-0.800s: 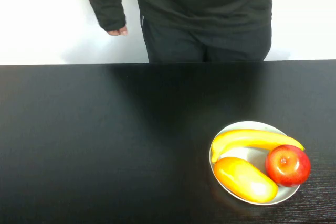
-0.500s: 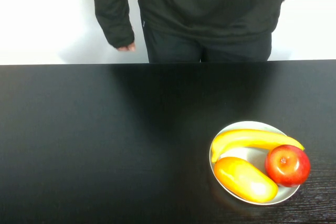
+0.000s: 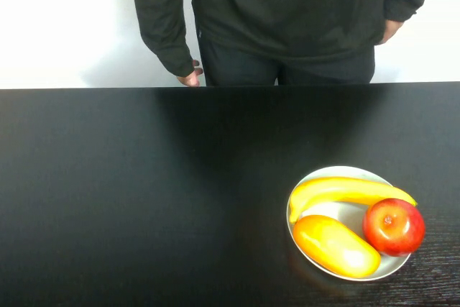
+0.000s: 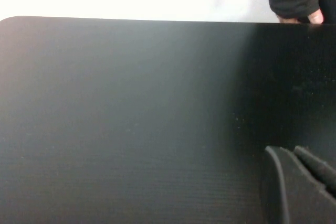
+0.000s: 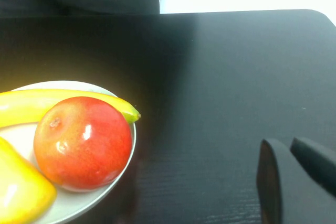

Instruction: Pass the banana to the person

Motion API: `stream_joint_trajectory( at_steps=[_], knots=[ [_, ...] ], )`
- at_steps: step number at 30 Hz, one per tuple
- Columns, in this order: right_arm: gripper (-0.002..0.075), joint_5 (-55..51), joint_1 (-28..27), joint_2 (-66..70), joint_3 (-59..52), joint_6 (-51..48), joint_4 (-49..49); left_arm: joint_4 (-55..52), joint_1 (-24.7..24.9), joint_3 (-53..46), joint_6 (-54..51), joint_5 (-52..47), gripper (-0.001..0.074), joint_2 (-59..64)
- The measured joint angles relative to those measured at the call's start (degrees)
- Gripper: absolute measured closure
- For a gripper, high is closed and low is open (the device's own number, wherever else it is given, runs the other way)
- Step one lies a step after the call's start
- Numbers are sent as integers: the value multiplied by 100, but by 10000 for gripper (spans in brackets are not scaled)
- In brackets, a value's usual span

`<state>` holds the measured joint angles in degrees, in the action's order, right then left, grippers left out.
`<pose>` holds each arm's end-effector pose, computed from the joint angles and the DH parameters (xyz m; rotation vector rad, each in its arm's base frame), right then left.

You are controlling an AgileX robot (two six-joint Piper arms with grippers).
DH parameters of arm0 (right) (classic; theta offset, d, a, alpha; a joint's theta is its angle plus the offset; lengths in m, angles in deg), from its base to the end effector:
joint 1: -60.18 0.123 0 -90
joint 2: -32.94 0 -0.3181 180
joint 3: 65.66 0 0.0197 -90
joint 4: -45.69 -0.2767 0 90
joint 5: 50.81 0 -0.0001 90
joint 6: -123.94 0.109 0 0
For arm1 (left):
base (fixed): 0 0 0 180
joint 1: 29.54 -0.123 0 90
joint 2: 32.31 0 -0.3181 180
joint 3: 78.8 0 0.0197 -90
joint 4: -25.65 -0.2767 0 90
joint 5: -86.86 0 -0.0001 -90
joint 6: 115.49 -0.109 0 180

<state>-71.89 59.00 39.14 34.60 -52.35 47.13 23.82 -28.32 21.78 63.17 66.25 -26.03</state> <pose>0.0625 -0.0023 0.1646 0.0640 1.8666 0.0059 0.0628 -0.0001 0.1675 0.0614 1.8544 0.0327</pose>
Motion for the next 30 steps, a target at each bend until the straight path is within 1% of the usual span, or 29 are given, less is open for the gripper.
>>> stream_joint_trajectory(
  at_steps=[8, 14, 17, 23, 26, 29, 30],
  knots=[
    [733, 0, 0, 0, 0, 0, 0, 0, 0, 0, 0, 0, 739, 0],
    [733, 50, 0, 0, 0, 0, -315, 0, 0, 0, 0, 0, 739, 0],
    [733, 138, 0, 0, 0, 28, -848, 0, 0, 0, 0, 0, 739, 0],
    [733, 688, 0, 0, 0, 45, -2198, 0, 0, 0, 0, 0, 739, 0],
    [733, 934, 0, 0, 0, 54, -2621, 0, 0, 0, 0, 0, 739, 0],
    [733, 1164, 0, 0, 0, 54, -2757, 0, 0, 0, 0, 0, 739, 0],
    [733, 1674, -9, -81, 1, 34, -3021, 0, 0, 0, 0, 0, 739, 0]
  ],
)
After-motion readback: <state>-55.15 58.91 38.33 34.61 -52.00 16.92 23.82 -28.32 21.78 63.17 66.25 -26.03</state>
